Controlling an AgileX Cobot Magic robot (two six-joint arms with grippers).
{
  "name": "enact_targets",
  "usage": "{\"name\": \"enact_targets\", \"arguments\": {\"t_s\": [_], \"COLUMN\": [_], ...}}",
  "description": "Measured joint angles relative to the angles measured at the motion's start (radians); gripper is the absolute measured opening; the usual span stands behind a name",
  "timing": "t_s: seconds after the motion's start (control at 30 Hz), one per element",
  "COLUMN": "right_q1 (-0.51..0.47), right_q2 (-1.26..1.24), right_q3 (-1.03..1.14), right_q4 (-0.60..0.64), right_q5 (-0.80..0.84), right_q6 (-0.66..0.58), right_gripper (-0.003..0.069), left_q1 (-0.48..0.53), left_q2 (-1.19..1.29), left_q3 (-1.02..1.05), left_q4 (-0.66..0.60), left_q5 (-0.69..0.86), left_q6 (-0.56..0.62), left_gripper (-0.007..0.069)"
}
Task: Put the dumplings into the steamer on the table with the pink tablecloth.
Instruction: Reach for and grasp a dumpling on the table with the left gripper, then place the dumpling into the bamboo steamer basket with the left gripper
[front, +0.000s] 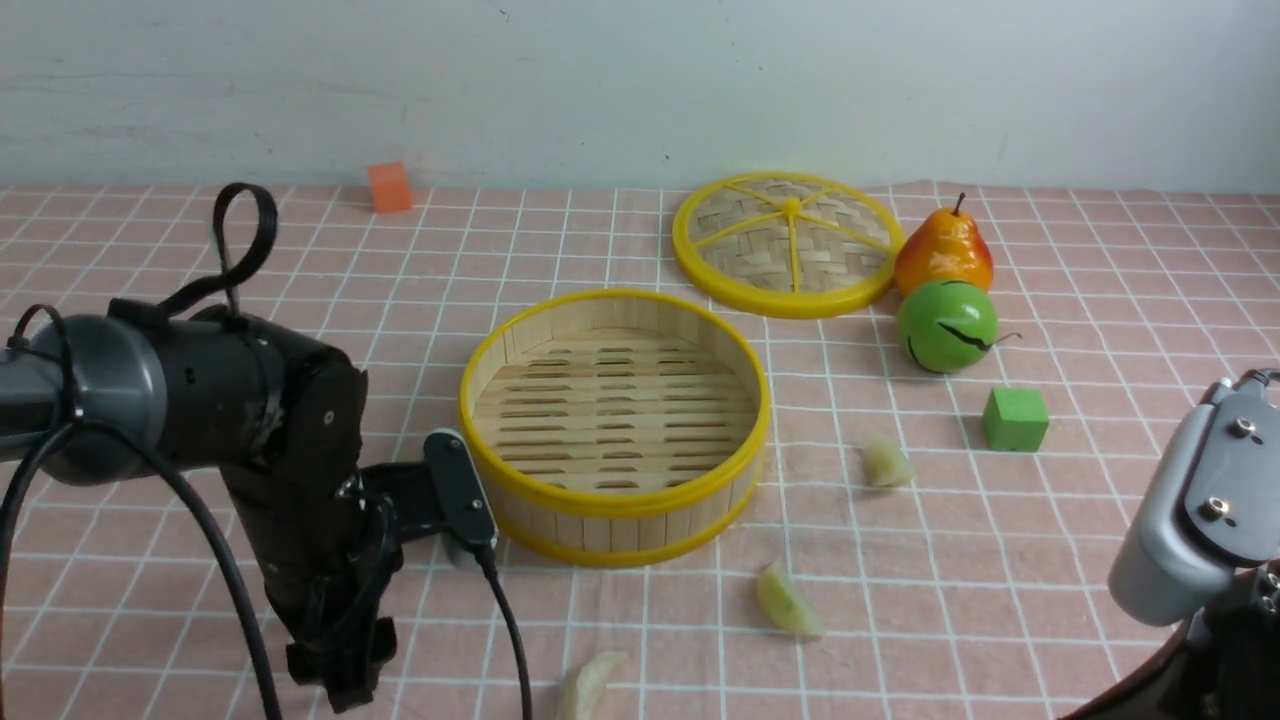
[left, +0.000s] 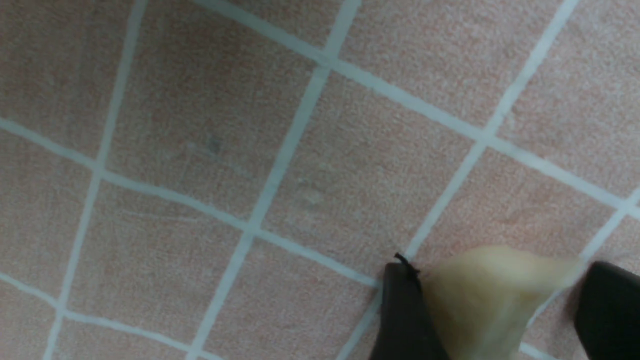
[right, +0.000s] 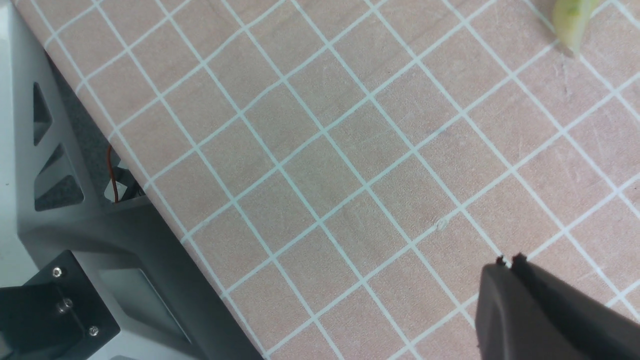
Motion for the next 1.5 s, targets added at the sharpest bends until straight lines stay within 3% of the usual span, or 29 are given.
{"name": "enact_targets", "arguments": {"t_s": [0.13, 0.17, 0.23, 0.5, 0.7, 0.9, 1.1, 1.3, 1.5], "right_q1": [0.000, 0.000, 0.000, 0.000, 0.000, 0.000, 0.000, 0.000, 0.000], "right_q2": [0.000, 0.000, 0.000, 0.001, 0.002, 0.002, 0.002, 0.002, 0.002], "right_q3": [0.000, 0.000, 0.000, 0.000, 0.000, 0.000, 0.000, 0.000, 0.000], "right_q4": [0.000, -0.001, -0.005, -0.008, -0.007, 0.002, 0.008, 0.009, 0.009], "right_q5": [0.000, 0.000, 0.000, -0.007, -0.030, -0.035, -0.021, 0.038, 0.062], "right_q6": [-0.001, -0.001, -0.001, -0.001, -0.001, -0.001, 0.000, 0.020, 0.023], "right_gripper": [0.0011, 0.0012, 0.0013, 0.0021, 0.0023, 0.0031, 0.0031, 0.0039, 0.0043], "left_q1": [0.000, 0.000, 0.000, -0.007, -0.010, -0.096, -0.178, -0.176, -0.176], "left_q2": [0.008, 0.008, 0.008, -0.014, -0.062, 0.016, 0.294, 0.506, 0.596], "left_q3": [-0.005, -0.005, -0.005, -0.041, -0.349, -0.649, -0.983, -1.173, -1.219], "left_q4": [-0.001, -0.001, 0.000, 0.056, -0.091, -0.146, -0.112, -0.065, -0.065], "left_q5": [0.004, 0.006, 0.007, -0.001, 0.074, 0.224, 0.344, 0.352, 0.334], "left_q6": [-0.084, -0.135, -0.159, -0.437, -0.624, -0.689, -0.863, -0.931, -0.947], "left_gripper": [0.0325, 0.0270, 0.0258, 0.0244, 0.0244, 0.0244, 0.0244, 0.0244, 0.0244]}}
